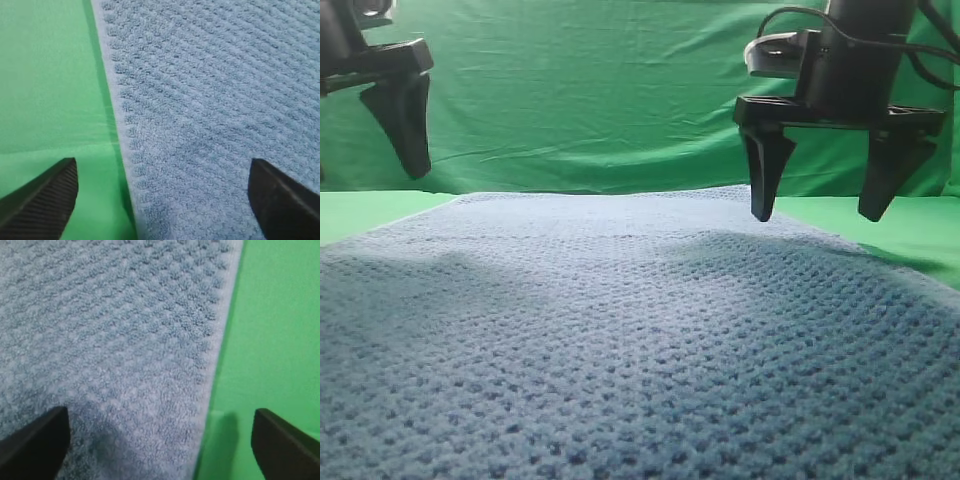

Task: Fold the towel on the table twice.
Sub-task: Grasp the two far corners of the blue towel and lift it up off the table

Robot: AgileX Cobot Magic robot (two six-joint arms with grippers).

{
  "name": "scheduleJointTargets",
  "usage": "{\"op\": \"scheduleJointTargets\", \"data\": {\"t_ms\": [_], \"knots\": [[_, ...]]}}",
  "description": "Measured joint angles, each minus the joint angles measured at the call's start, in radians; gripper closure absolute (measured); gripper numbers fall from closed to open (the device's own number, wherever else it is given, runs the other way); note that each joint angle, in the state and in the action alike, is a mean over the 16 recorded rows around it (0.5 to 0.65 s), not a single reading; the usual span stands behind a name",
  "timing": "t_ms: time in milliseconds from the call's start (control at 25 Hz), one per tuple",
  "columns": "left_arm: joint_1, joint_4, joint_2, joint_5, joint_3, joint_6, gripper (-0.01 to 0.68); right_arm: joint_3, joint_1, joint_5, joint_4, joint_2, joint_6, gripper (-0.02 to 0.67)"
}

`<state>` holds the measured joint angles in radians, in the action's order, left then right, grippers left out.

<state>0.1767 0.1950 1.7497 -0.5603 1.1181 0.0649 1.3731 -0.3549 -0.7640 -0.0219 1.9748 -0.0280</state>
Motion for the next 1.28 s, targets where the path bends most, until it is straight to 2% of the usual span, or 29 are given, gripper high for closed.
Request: {"op": "scheduleJointTargets", "data": {"t_ms": [160, 480, 1080, 1280], "knots": [[0.000, -0.004, 0.041, 0.003, 0.015, -0.022, 0.034, 0.002, 0.000, 0.025, -0.001, 0.020, 0.004, 0.016], [0.000, -0.041, 0.135, -0.032, 0.081, -0.031, 0.051, 0.007, 0.000, 0.054, 0.000, 0.050, 0.016, 0.037], [0.000, -0.104, 0.246, -0.168, 0.200, -0.062, 0.133, 0.016, -0.005, 0.065, 0.006, 0.069, 0.035, 0.064], [-0.001, -0.111, 0.267, -0.196, 0.218, -0.068, 0.213, 0.022, -0.009, 0.061, 0.008, 0.079, 0.037, 0.107]]}}
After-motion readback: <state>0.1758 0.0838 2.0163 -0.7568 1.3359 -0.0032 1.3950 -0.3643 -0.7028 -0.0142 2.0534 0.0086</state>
